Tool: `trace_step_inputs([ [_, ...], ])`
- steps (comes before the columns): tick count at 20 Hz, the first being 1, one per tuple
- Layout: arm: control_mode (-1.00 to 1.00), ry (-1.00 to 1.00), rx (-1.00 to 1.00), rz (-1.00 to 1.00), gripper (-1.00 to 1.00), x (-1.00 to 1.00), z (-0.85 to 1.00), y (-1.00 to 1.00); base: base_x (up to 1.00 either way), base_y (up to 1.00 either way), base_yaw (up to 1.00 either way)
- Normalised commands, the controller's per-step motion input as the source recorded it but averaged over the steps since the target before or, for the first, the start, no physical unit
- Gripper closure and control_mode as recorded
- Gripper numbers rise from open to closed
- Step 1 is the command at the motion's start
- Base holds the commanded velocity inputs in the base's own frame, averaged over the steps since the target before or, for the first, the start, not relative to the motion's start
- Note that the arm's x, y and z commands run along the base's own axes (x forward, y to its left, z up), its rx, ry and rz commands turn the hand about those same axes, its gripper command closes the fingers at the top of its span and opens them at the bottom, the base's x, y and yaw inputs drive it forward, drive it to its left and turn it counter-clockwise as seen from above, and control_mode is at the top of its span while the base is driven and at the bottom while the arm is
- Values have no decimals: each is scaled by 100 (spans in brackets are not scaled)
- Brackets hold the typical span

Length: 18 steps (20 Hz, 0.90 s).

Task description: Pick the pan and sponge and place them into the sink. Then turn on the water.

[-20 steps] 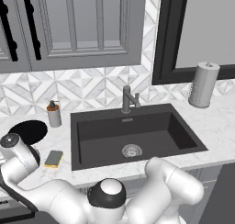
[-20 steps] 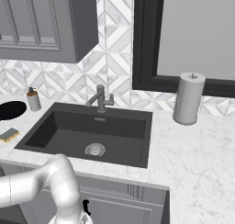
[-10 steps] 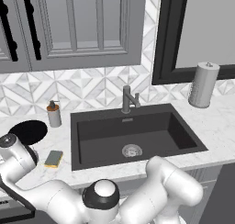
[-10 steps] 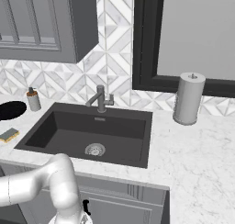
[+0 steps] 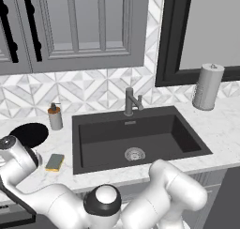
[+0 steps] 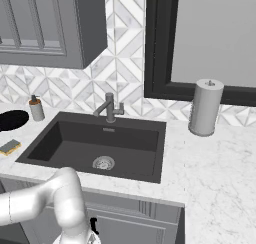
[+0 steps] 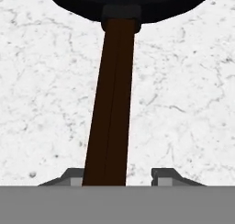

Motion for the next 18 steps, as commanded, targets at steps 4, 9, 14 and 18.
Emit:
trace_step_inputs([
  [4,-100,0,1,-14,100,0,-76,-50,0,0,0],
  [9,-100,0,6,-14,100,0,-72,-58,0,0,0],
  [14,-100,-2,9,-3,100,0,-29,-40,0,0,0],
  [18,-100,-13,9,0,100,-3,7,-4,0,0,0],
])
